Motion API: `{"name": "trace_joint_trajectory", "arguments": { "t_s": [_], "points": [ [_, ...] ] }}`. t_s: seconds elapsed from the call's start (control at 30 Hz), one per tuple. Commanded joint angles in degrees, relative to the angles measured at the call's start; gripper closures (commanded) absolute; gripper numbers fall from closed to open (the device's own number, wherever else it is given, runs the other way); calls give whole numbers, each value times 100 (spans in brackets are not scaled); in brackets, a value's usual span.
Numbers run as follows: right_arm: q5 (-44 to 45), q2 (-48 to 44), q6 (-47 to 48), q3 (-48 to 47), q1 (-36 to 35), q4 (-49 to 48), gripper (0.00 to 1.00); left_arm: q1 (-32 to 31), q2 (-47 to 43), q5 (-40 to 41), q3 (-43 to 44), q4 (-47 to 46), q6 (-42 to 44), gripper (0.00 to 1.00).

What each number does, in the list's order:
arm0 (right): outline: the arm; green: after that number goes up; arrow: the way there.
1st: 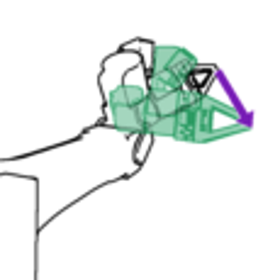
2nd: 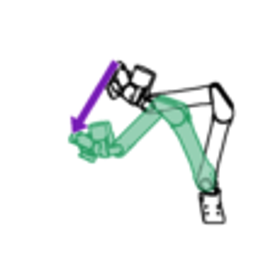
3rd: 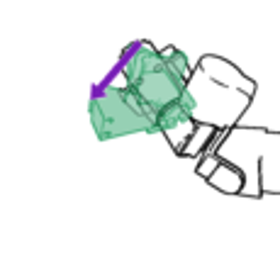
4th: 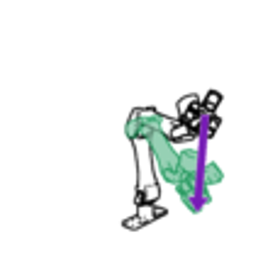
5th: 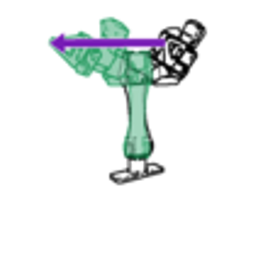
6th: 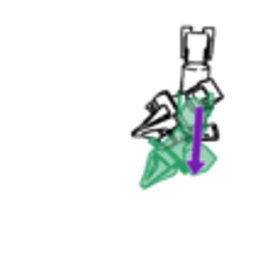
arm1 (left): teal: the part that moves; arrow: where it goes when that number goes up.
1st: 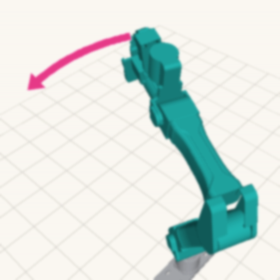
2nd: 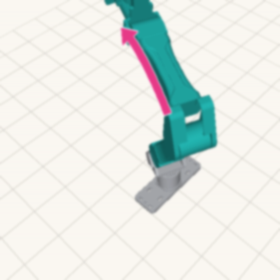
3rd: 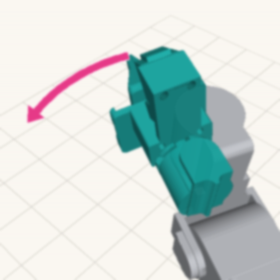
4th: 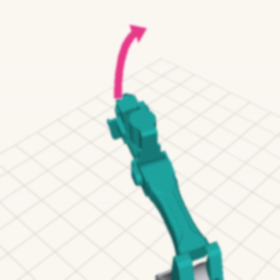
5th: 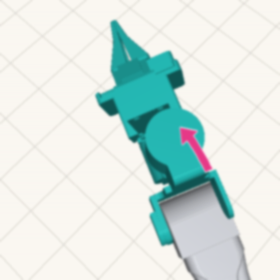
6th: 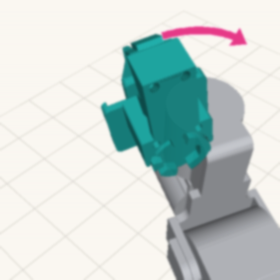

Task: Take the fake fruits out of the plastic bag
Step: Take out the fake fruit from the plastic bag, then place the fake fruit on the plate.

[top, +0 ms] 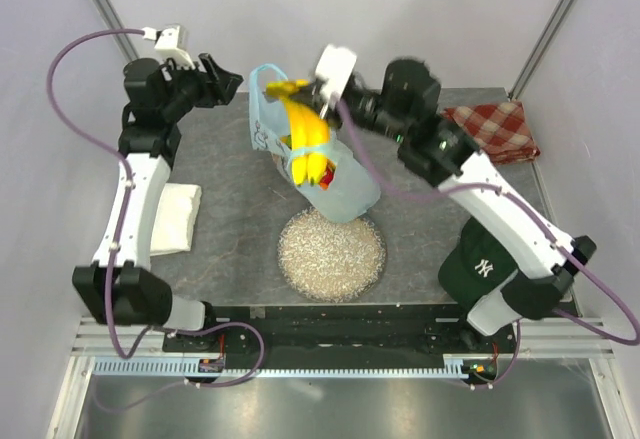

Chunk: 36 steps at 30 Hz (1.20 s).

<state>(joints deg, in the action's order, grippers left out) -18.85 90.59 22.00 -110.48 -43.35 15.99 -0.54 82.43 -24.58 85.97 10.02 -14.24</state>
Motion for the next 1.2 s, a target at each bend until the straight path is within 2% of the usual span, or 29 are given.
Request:
{"name": "trace_joint_trajectory", "arguments": {
  "t_s": [0.0, 0.1, 0.2, 0.37, 0.43, 0.57, 0.7, 0.73, 0.77, 0.8, 0.83, 0.93, 0.97, 1.07, 1.17],
  "points": [
    [1427, -428, 2377, 1605, -314, -1703, 100, 27, -684, 50, -422, -79, 70, 30],
    [2024, -261, 2930, 1949, -314, -2045, 100, 27, -904, -64, -625, -71, 62, 30],
    [2376, -191, 3344, 2196, -314, -3124, 100, 36, -1106, -135, -827, -62, 35, 30],
    [2632, 362, 3697, 1285, -340, -3663, 100, 36, -1326, -56, -1083, -53, 35, 30],
    [2685, 433, 3435, 968, -411, -3779, 100, 45, -1361, -12, -1118, -62, 62, 30],
    [2475, 364, 2425, -6, -761, -2998, 100, 36, -1467, 67, -1135, -44, 114, 30],
    [1957, 91, 1634, -404, -1568, -1856, 100, 256, -1555, 392, -1293, 87, 237, 30],
    [1416, 47, 1058, -492, -1667, -1584, 100, 325, -1564, 384, -1346, 123, 255, 30],
    [1219, -40, 817, -588, -1842, -868, 100, 361, -1555, 384, -1399, 166, 246, 30],
    [1000, -93, 623, -537, -1922, -573, 100, 387, -1537, 366, -1408, 289, 246, 30],
    [649, -172, 526, -423, -1992, -318, 100, 431, -1529, 340, -1408, 333, 238, 30],
    [322, -541, 594, 586, -2063, 333, 100, 440, -1537, 278, -1373, 404, 246, 30],
    [86, -629, 987, 1032, -2063, 735, 100, 440, -1555, 278, -1373, 395, 246, 30],
    [152, -613, 1289, 1816, -2063, 1168, 100, 440, -1634, 252, -1355, 404, 237, 30],
    [277, -411, 1359, 2387, -2072, 1048, 100, 440, -1765, 217, -1408, 413, 246, 30]
  ]
}}
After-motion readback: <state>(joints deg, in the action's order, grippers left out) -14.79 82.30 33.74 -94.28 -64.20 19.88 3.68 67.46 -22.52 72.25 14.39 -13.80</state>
